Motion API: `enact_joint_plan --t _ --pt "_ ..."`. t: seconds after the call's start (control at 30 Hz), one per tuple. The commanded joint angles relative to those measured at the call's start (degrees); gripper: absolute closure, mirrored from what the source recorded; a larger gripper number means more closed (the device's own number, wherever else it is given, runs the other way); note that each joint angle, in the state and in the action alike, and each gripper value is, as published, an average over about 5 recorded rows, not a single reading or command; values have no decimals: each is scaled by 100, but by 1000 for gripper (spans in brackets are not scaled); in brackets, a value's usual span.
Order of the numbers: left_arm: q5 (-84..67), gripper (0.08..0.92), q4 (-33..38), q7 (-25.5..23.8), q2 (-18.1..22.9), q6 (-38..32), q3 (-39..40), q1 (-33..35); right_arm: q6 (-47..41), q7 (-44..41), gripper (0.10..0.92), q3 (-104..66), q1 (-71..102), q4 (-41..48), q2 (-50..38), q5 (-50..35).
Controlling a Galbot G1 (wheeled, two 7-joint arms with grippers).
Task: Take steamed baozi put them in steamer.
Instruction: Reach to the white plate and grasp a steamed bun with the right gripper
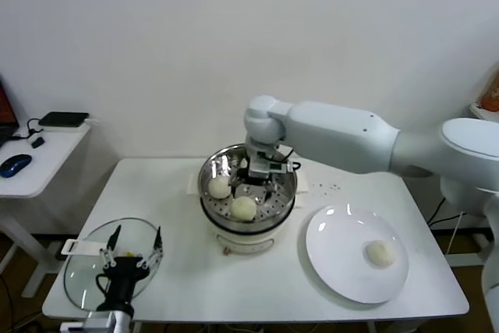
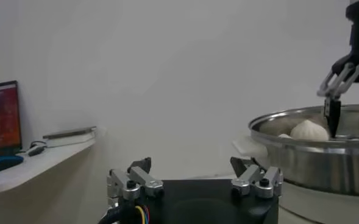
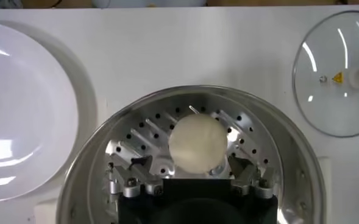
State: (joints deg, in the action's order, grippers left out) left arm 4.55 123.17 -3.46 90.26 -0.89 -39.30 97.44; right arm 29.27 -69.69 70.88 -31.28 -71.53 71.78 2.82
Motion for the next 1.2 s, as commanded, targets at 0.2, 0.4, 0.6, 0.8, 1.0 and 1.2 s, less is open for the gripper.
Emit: enact_joint_plan --t 0.2,0.4,0.6,0.8,1.0,1.2 --pt "-8 177 16 -8 -23 26 51 -54 -1800 241 203 1184 -1754 -53 -1474 -2135" --pt "5 177 8 -18 -31 46 139 -126 -3002 544 203 2073 -2153 -377 -2547 -3040" --pt "1 177 -24 -29 -55 16 174 -129 -3624 653 203 2584 -2114 -434 -3495 -3155" --pt "-11 177 -17 -55 -74 -7 189 -120 -4293 1024 203 2435 -1648 -487 -4083 -2844" --pt "-18 177 62 -67 -93 -3 187 -83 -4568 1038 203 2119 -928 -650 -4465 -2419" --pt "-6 177 91 -67 -111 7 184 -63 -4608 976 203 1720 -140 -967 -4750 -2090"
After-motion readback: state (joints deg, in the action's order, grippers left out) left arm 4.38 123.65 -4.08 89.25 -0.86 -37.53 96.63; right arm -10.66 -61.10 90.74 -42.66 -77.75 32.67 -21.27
